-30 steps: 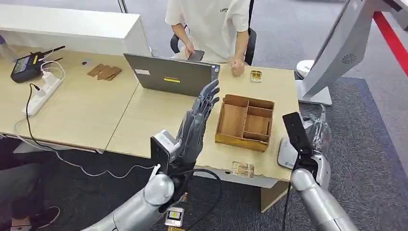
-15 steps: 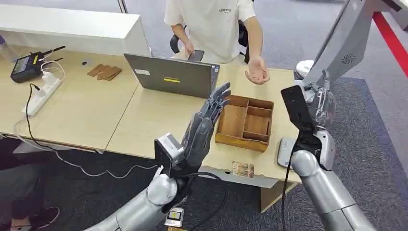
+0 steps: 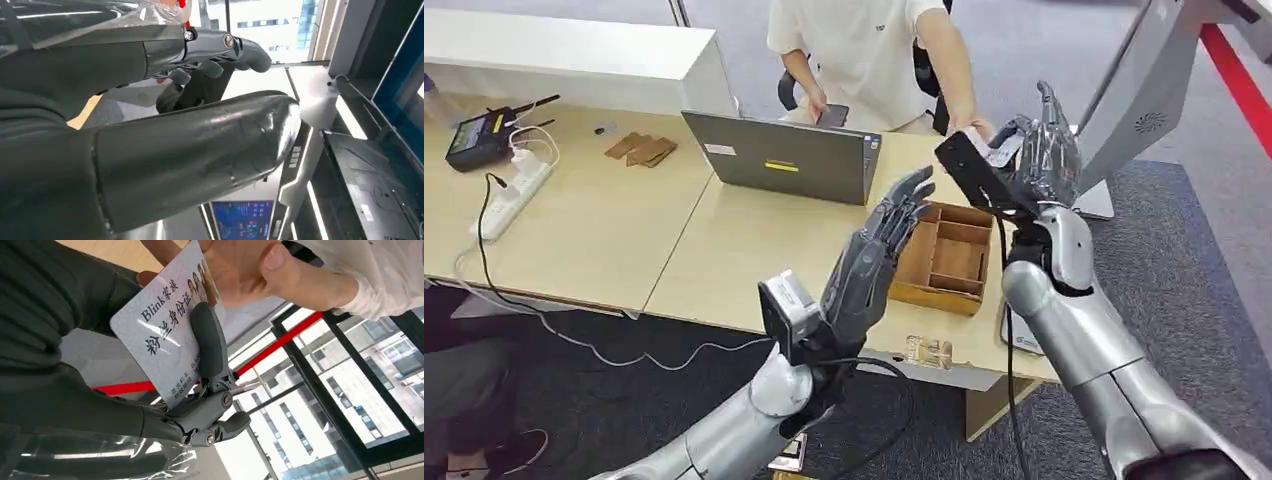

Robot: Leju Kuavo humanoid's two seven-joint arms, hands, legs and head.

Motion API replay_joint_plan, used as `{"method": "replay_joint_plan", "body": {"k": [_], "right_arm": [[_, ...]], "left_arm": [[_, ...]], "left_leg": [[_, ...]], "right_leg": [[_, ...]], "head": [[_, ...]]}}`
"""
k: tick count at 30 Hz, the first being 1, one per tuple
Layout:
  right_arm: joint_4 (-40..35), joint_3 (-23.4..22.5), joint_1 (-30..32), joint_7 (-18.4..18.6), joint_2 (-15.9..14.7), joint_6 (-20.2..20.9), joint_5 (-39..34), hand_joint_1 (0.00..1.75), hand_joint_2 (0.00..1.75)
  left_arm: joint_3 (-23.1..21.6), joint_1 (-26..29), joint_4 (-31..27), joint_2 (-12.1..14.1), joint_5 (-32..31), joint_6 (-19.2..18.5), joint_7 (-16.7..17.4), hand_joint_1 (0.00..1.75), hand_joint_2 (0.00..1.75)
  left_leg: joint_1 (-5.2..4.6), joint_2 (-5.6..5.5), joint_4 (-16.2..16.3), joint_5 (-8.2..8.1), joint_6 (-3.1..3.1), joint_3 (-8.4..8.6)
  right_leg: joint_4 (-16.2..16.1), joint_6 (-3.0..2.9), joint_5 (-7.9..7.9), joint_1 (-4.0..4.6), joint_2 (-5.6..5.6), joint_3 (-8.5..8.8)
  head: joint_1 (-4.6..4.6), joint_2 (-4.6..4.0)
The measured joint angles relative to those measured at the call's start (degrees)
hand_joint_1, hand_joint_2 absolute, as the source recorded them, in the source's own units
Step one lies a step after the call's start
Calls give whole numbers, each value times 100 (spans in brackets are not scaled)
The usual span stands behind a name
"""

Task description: Pass the card to the sensor for recognition and then transmit it.

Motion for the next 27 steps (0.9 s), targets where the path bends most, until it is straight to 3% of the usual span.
{"method": "replay_joint_plan", "body": {"k": [3,10,11,12,27], "right_arm": [[866,429,-647,280,311,400,484,175,175],[1443,606,-794,407,372,555,547,175,175],[1532,627,-803,418,378,564,553,166,175],[1604,645,-803,429,378,569,558,0,175],[2134,811,-911,448,481,337,641,0,175]], "left_arm": [[-35,-85,243,-208,83,-254,-83,0,0],[-57,-121,413,-291,83,-413,-142,0,0],[-59,-132,440,-297,83,-426,-146,0,0],[-61,-142,470,-299,83,-431,-151,0,0],[-101,-200,634,-291,109,-247,-83,0,0]], "left_leg": [[-1,0,0,0,0,0],[-1,-1,0,0,0,-1],[-1,-2,0,0,0,-3],[-1,-4,1,1,1,-6],[0,-3,1,1,1,-19]], "right_leg": [[0,0,0,0,0,-1],[0,0,0,0,-2,-1],[0,0,0,-1,-5,-2],[0,0,0,0,-9,-2],[0,1,0,0,-7,-17]], "head": [[0,0],[2,0],[0,0],[2,0],[-2,0]]}}
